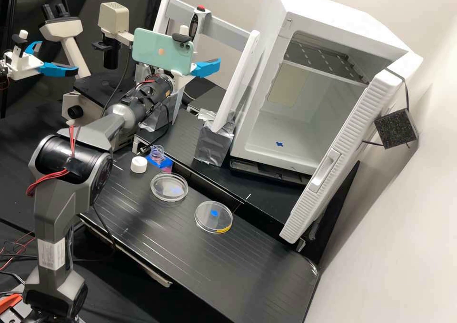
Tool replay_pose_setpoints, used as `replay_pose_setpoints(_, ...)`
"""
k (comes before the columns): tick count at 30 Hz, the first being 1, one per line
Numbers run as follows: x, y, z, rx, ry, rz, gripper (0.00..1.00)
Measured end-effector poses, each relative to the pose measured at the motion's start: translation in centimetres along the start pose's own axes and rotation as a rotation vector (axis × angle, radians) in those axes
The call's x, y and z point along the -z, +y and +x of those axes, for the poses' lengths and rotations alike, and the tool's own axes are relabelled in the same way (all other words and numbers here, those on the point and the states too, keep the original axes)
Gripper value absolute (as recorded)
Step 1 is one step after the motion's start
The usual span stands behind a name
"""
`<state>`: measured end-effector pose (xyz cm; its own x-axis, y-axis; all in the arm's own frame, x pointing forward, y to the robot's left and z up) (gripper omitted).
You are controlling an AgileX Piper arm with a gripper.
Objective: Use the pipette
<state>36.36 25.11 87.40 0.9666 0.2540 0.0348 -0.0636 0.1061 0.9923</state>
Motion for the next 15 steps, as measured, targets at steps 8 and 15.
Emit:
replay_pose_setpoints(8, 0.17, -0.06, -0.08, 0.001, -0.001, -0.003, 0.0)
replay_pose_setpoints(15, 0.67, -0.02, -0.32, 0.002, 0.006, -0.002, 0.0)
